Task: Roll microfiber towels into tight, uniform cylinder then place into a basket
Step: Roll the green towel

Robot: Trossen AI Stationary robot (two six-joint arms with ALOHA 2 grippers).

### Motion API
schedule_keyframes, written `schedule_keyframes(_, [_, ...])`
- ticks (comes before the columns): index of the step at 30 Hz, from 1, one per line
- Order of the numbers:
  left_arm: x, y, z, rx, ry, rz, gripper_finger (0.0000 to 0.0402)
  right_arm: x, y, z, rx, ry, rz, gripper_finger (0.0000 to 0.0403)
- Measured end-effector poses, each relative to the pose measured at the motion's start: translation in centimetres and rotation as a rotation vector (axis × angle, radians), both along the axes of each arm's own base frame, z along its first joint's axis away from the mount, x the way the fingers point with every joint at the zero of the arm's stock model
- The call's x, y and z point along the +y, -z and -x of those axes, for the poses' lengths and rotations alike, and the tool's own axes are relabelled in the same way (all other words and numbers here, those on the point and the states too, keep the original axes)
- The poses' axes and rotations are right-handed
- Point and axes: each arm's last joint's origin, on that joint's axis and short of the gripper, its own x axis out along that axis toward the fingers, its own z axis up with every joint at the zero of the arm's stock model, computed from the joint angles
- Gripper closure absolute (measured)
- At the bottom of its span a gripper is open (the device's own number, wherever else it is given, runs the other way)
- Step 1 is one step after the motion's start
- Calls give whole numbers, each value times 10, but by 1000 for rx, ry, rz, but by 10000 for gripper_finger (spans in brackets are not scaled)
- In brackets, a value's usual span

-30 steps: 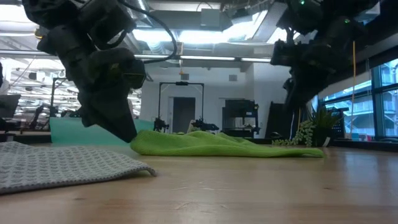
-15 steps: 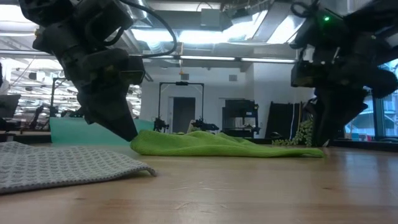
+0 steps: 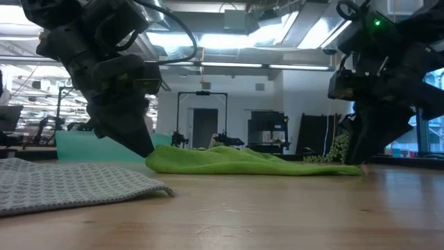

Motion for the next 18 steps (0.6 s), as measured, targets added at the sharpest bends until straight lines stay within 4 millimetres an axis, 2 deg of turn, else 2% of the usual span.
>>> schedule_keyframes(18, [1,0,0,-3,-15,-18,320,-2,19,12,-57,32,-3,267])
